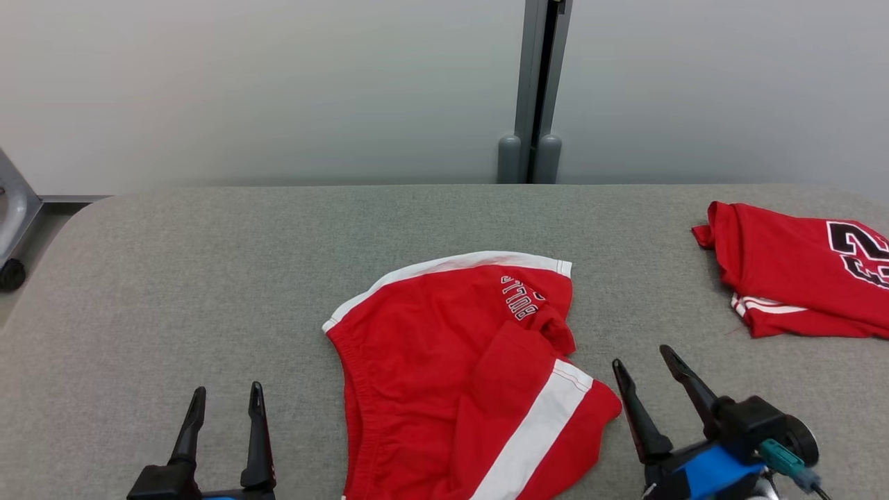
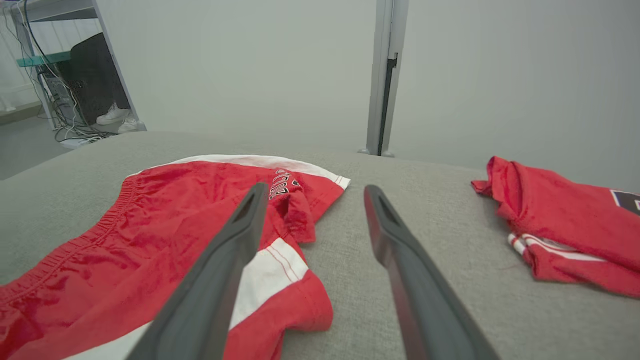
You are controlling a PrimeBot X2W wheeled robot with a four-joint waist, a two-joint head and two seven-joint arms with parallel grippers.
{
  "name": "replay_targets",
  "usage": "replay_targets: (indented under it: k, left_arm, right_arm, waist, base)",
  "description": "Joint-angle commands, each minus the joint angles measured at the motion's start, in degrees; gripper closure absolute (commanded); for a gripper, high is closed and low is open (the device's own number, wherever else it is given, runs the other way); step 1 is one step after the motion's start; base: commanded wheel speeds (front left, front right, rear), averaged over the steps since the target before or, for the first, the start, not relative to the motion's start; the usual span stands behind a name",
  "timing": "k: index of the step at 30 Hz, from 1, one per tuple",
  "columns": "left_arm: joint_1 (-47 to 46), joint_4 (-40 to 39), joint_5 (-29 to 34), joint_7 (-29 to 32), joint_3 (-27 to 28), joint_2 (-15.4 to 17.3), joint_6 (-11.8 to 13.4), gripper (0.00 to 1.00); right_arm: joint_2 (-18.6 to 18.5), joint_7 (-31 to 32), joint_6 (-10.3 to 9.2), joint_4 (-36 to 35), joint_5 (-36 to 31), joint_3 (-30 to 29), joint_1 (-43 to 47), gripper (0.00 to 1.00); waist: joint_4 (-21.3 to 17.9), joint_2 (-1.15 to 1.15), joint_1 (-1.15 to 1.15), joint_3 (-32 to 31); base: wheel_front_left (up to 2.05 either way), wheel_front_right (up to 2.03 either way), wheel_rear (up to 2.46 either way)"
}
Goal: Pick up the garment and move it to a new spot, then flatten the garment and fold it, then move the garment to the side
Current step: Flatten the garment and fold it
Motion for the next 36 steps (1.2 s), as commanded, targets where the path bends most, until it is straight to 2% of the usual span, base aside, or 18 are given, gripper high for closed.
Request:
replay_targets:
  k: [1,13,21,23,26,30,36]
  left_arm:
    - [-0.8,0.0,0.3,-0.2,-0.1,0.0,-0.1,0.0]
    - [-2.7,0.1,-0.7,-0.2,-1.8,0.0,0.3,0.0]
    - [-3.8,0.2,-1.1,-0.2,-2.9,0.0,0.8,0.0]
    - [-3.6,0.2,-1.1,-0.2,-2.8,0.0,0.9,0.0]
    - [-2.9,0.3,-1.1,-0.2,-2.4,0.0,1.1,0.0]
    - [-2.3,0.3,-1.2,-0.2,-2.3,0.0,1.1,0.0]
    - [-1.4,0.2,-1.4,-0.2,-2.0,0.0,1.1,0.0]
  right_arm:
    - [-0.6,-0.2,0.01,1.3,0.2,0.9,-1.6,0.0]
    - [-3.6,4.6,0.01,24.2,3.8,12.8,-17.4,0.0]
    - [-3.0,4.3,0.01,37.4,6.9,18.3,-22.4,0.02]
    - [-2.6,3.6,0.01,38.9,8.4,19.7,-22.8,1.0]
    - [-2.6,1.9,0.01,40.0,10.4,21.3,-23.4,1.0]
    - [-3.6,0.0,0.01,37.6,12.6,21.1,-22.4,1.0]
    - [-5.8,-0.2,0.01,23.5,12.3,15.9,-14.2,1.0]
  waist:
    - [0.4,0.0,0.0,0.2]
    - [5.0,0.0,0.0,3.2]
    - [6.8,0.0,0.0,4.8]
    - [6.7,0.0,0.0,4.7]
    - [5.8,0.0,0.0,4.3]
    - [4.2,0.0,0.0,3.4]
    - [1.1,0.0,0.0,2.3]
  base:
    - [0.0,0.0,0.0]
    - [0.0,0.0,0.0]
    - [0.0,0.0,0.0]
    - [0.0,0.0,0.0]
    - [0.0,0.0,0.0]
    - [0.0,0.0,0.0]
    - [0.0,0.0,0.0]
